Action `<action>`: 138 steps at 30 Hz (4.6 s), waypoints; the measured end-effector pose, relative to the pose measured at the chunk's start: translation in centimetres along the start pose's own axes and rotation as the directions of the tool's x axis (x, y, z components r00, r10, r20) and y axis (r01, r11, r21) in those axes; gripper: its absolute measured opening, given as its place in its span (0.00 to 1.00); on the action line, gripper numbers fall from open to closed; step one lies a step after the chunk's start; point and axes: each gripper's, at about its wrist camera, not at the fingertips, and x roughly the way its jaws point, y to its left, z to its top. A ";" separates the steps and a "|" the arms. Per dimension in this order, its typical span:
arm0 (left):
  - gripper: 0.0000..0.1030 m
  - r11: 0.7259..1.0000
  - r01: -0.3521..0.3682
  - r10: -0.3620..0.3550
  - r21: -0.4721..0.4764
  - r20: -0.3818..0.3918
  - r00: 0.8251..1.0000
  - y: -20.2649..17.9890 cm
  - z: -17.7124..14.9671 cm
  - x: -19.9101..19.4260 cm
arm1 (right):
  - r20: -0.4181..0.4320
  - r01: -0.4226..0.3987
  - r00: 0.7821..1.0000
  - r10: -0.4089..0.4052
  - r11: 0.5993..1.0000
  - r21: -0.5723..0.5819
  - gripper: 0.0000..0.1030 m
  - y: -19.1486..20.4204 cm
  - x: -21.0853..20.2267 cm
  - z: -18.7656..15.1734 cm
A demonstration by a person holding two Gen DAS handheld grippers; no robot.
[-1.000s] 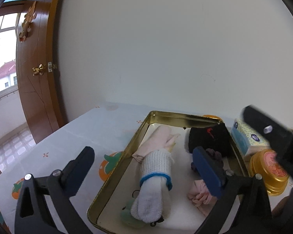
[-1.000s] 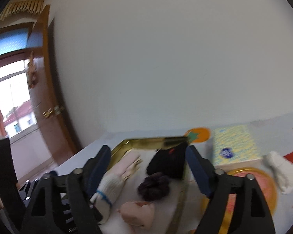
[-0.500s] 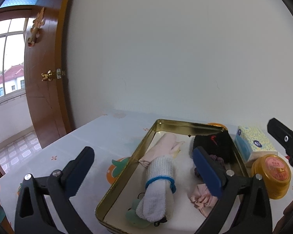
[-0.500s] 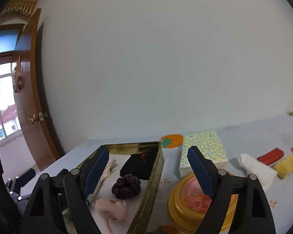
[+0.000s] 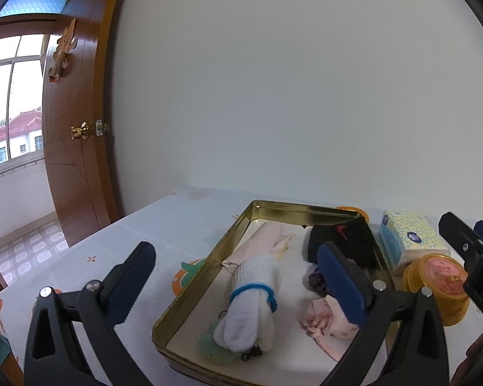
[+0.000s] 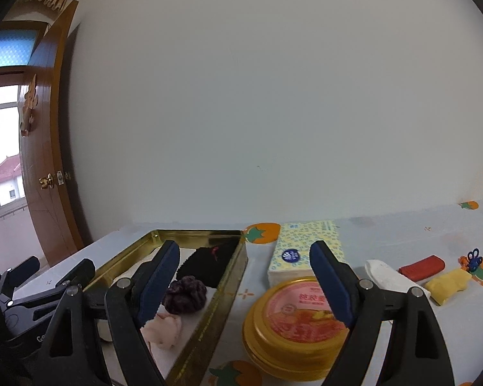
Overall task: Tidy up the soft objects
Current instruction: 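Lift both open grippers away from the tray toward the remaining items, then grasp the blue string toy with the right gripper, then grasp the yellow cloth with the left gripper while the right gripper holds the blue string, then carry the yellow cloth and blue string toward the gold tray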
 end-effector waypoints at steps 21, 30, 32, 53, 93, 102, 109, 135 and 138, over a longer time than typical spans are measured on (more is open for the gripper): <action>0.99 0.986 0.157 -0.157 0.059 -0.006 0.988 -6.6 -1.2 -4.2 | 0.020 0.071 0.997 -0.070 0.996 -0.057 0.82 -4.7 -3.3 0.0; 0.99 0.961 0.257 -0.256 0.106 -0.020 0.967 -10.7 -1.5 -6.1 | 0.012 0.158 0.987 -0.158 0.987 -0.035 0.82 -10.4 -5.1 0.2; 0.99 0.954 0.278 -0.277 0.114 -0.024 0.961 -11.6 -1.6 -6.4 | 0.004 0.181 0.984 -0.181 0.983 -0.023 0.82 -11.8 -5.4 0.3; 0.99 0.873 0.439 -0.426 0.215 -0.106 0.899 -18.5 -2.5 -8.5 | -0.132 0.395 0.917 -0.376 0.901 0.180 0.82 -28.5 -7.3 1.2; 0.94 0.694 0.663 -0.613 0.280 -0.254 0.748 -30.1 -2.1 -7.8 | -0.206 0.255 0.958 -0.201 0.924 0.286 0.13 -33.6 -2.3 4.1; 0.89 0.712 0.666 -0.552 0.225 -0.407 0.728 -38.7 -2.8 -3.1 | -0.162 0.357 0.932 -0.323 0.895 0.269 0.13 -34.5 -3.5 5.0; 0.84 0.793 0.594 -0.409 0.139 -0.600 0.688 -41.2 -5.2 2.1 | -0.145 0.354 0.934 -0.326 0.895 0.271 0.13 -34.3 -3.6 5.3; 0.21 0.623 0.776 -0.745 0.102 -0.227 0.628 -32.5 -1.2 -3.1 | -0.110 0.370 0.929 -0.353 0.901 0.227 0.13 -33.2 -3.7 4.9; 0.21 0.649 0.750 -0.722 0.126 -0.206 0.660 -31.6 -1.0 -3.0 | -0.095 0.378 0.926 -0.366 0.906 0.190 0.13 -32.5 -3.6 5.0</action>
